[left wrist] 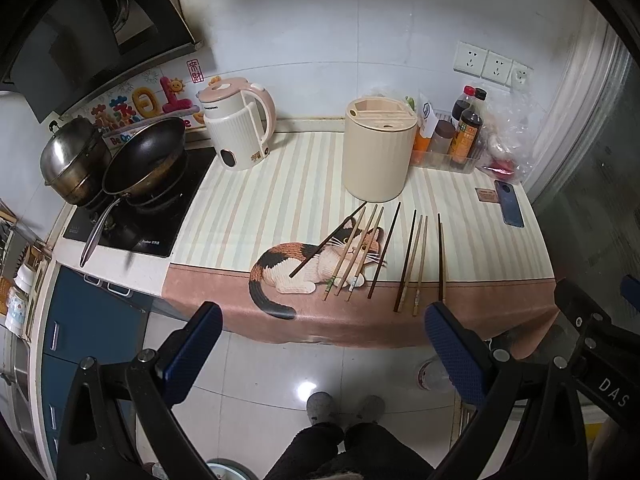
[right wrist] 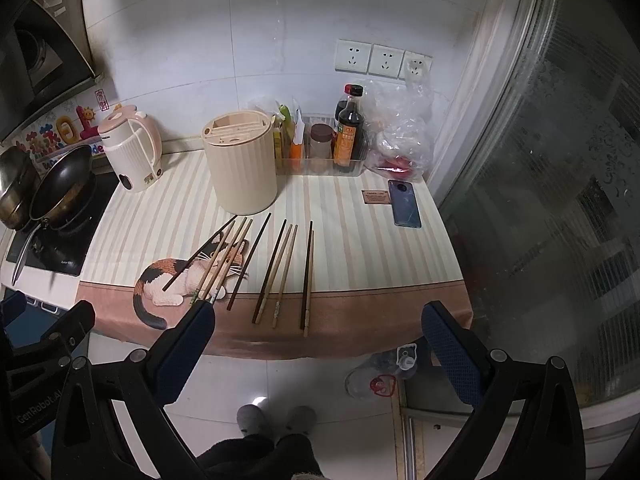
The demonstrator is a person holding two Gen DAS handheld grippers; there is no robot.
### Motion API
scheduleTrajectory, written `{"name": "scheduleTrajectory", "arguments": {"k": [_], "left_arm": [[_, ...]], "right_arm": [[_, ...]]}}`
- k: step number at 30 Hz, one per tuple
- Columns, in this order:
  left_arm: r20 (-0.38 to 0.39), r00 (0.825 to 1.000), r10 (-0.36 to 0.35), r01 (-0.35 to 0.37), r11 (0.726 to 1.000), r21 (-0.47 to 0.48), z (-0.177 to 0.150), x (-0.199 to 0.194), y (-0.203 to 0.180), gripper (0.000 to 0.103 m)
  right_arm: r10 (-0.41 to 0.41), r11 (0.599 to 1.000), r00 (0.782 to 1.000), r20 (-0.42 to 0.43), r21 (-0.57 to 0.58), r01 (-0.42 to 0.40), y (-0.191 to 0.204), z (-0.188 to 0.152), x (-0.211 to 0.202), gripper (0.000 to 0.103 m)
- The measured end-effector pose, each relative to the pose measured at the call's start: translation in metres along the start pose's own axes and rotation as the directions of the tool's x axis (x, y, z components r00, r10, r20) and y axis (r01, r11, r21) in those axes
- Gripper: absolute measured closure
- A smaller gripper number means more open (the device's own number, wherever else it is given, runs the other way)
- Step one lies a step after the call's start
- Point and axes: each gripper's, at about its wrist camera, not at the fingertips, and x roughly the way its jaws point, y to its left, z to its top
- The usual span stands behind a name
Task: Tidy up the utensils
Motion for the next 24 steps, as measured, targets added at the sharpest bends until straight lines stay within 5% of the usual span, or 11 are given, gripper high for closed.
{"name": "scheduleTrajectory", "arguments": {"k": [24], "left_arm": [[0.006,1.000,-0.001,0.001,1.000,0.001,0.000,-0.001,-0.001,0.000]], "right_arm": [[0.003,1.000,1.000,0.014,-0.003,-0.003,-0.004,0.002,-0.010,0.000]]}}
